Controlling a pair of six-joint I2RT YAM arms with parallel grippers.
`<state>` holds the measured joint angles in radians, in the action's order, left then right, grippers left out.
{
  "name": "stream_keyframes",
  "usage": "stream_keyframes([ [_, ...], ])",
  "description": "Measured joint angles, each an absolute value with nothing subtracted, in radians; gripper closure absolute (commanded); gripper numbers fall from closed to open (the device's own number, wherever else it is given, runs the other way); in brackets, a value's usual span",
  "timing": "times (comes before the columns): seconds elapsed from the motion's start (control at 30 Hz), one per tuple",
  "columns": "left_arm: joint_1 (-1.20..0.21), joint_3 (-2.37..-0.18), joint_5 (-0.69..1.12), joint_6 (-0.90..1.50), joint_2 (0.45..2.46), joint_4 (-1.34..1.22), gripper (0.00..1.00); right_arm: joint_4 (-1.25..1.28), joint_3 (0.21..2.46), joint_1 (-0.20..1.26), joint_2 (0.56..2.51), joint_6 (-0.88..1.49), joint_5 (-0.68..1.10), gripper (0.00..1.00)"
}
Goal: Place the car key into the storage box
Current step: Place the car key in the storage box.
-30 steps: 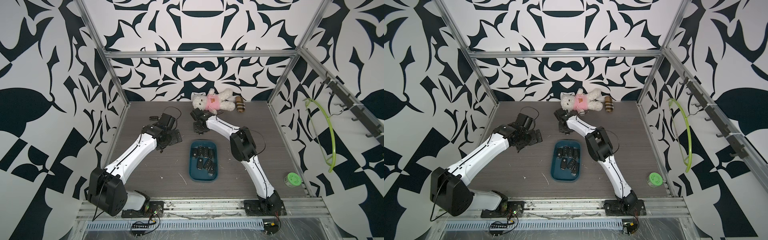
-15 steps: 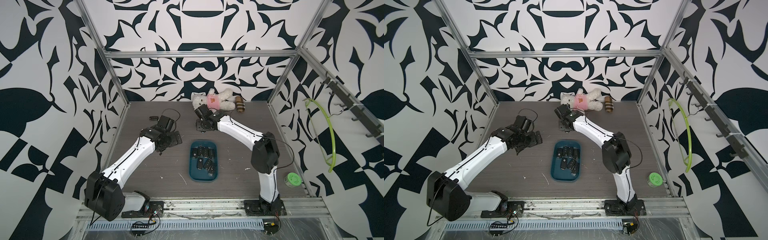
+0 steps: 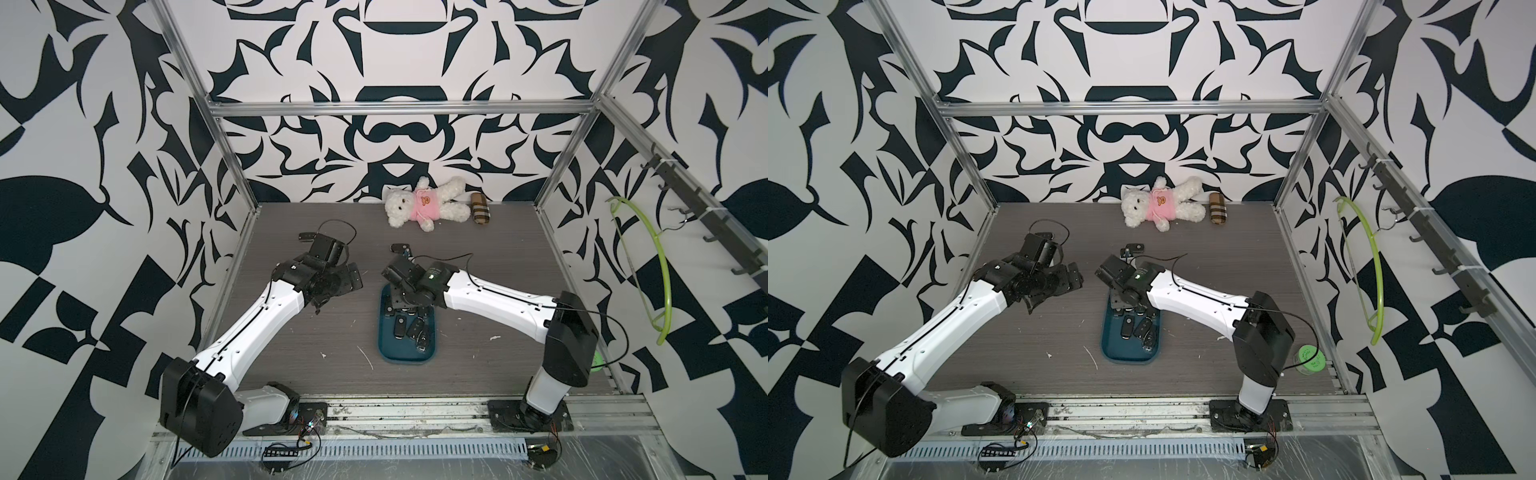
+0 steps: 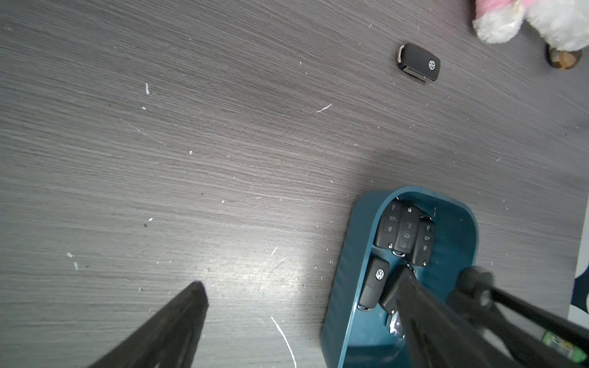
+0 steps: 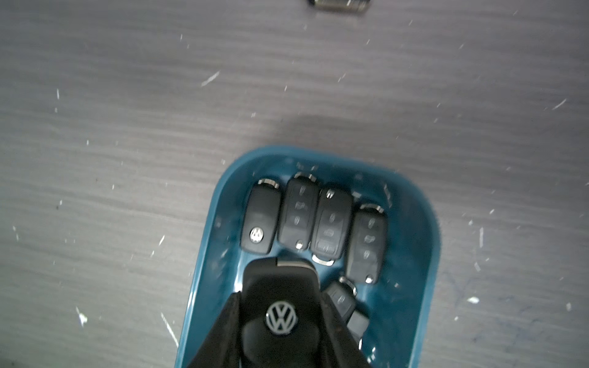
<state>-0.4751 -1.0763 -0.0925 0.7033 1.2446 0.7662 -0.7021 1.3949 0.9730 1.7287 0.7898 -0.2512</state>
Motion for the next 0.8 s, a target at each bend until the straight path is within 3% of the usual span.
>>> stream_keyframes([
  [0.3, -0.475, -1.004, -0.094, 0.722, 1.126, 0.794, 0.01, -0.626, 1.312, 1.060, 1.743, 0.884, -0.250, 0.75],
  [0.8, -0.475, -0.962, -0.120, 0.748, 1.005, 0.885, 0.01, -0.451, 1.234, 1.068, 1.845, 0.994, -0.202, 0.75],
])
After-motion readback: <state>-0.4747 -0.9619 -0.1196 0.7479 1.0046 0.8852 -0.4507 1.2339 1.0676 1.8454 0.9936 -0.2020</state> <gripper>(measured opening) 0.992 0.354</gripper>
